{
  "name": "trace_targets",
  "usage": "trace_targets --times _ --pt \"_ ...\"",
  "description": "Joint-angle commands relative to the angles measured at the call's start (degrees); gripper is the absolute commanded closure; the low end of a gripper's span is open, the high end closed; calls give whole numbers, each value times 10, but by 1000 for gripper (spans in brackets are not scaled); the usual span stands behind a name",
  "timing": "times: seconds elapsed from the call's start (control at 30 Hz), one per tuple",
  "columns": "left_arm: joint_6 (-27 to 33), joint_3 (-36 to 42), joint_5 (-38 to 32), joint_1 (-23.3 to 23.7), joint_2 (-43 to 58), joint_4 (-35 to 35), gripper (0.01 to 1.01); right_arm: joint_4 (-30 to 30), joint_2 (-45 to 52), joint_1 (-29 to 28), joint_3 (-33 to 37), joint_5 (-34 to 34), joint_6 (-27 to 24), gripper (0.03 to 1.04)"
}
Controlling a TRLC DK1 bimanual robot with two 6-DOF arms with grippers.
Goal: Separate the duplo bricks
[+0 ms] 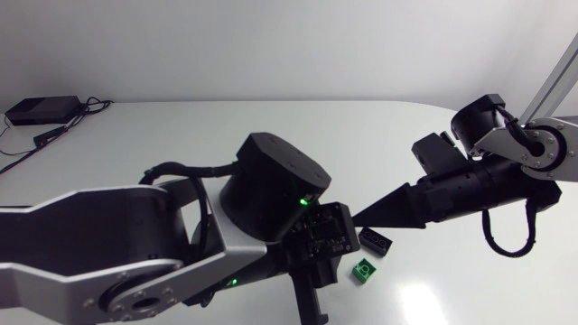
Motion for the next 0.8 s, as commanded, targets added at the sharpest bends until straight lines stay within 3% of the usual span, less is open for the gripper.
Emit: trace_targets --times 0.0,0.07,0.2,0.33,0.77 --pt "-11 11 -2 -5 16 11 736 -6 13 12 8 -4 8 251" --pt "-11 14 -2 -5 18 11 736 -5 16 14 8 -4 7 259" --pt "-11 15 -2 -3 20 17 736 -3 19 18 0 -4 3 456" --pt "-11 18 -2 -1 20 17 736 -1 18 18 -5 -1 3 567" --pt "-10 22 -4 2 11 15 736 7 21 19 -26 2 -4 570"
